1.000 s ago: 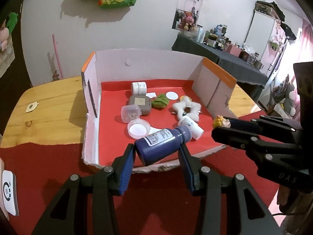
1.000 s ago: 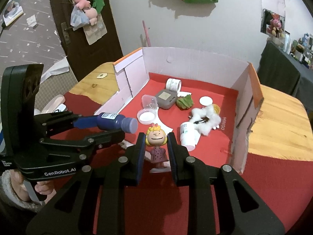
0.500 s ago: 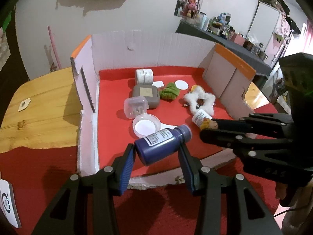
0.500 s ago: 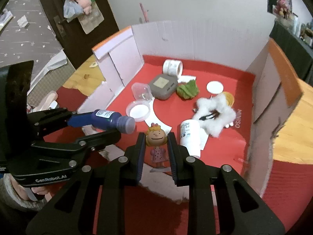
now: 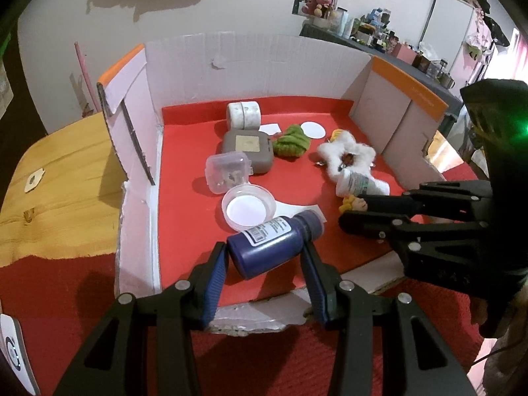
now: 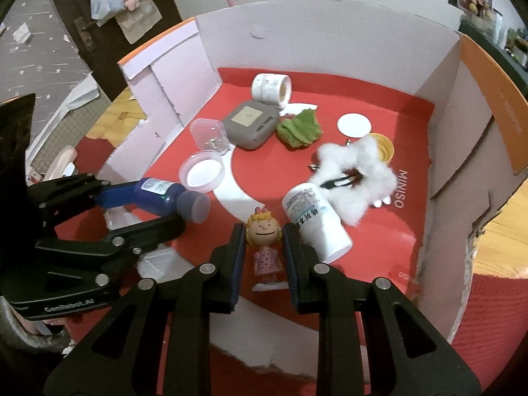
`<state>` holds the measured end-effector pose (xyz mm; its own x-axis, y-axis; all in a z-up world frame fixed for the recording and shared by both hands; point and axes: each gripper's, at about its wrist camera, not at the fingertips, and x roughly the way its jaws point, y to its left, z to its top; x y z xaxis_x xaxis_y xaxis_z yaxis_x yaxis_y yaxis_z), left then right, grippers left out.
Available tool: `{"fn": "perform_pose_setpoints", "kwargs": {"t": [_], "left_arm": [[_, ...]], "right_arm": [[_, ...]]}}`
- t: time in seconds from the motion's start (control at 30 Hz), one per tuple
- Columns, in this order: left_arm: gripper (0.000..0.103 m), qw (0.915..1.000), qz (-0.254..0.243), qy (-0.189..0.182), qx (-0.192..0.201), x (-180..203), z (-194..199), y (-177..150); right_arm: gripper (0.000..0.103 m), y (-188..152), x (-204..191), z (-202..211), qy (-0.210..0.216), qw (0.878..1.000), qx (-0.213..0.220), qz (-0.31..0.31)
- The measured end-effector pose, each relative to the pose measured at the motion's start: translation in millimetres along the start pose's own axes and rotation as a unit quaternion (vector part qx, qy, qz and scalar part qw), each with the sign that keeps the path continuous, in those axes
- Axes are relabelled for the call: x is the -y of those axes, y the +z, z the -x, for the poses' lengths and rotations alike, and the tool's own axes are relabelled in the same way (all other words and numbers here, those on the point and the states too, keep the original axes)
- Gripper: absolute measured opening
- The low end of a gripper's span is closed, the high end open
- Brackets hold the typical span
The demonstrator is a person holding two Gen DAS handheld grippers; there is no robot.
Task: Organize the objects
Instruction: 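Lower the blue bottle and figurine onto the box floor and open both tools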
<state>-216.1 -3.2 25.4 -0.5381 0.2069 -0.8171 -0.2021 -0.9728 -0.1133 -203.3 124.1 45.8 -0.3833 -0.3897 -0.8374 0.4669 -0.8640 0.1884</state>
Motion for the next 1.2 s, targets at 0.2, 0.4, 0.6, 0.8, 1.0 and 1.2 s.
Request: {"fn": "perform_pose_setpoints", "kwargs": {"t": [0.2, 0.4, 0.6, 0.8, 1.0, 1.2], "left_arm": [[0.047, 0.9995, -0.032, -0.003, 0.001, 14.7, -1.9, 2.4], [0.047, 0.9997, -0.015, -0.003, -0.019, 2.1, -15.7, 9.8], [0.047, 0.9997, 0.001, 0.006, -0.022, -8.6, -21.1, 14.8], [0.047, 0.9998, 0.006, 0.006, -0.02, -9.7, -22.5, 16.7], [0.048, 0.9998, 0.008, 0.003, -0.019, -9.3, -22.3, 16.2], [0.048, 0.9998, 0.008, 0.004, -0.018, -9.3, -22.9, 16.2]], "right_arm": [[0.021, -2.0, 11.9, 4.0, -0.015, 1.0, 0.001, -0.014], [0.021, -3.4, 14.3, 6.0, -0.014, 1.0, -0.002, -0.017], [0.021, -0.6, 12.1, 3.6, -0.018, 1.0, -0.004, -0.014], [0.021, 1.1, 9.4, -0.7, -0.02, 1.0, -0.007, -0.012], [0.022, 1.0, 9.1, -0.8, -0.019, 1.0, -0.006, -0.013], [0.022, 0.5, 8.8, -1.8, -0.012, 1.0, -0.005, -0.017]]}}
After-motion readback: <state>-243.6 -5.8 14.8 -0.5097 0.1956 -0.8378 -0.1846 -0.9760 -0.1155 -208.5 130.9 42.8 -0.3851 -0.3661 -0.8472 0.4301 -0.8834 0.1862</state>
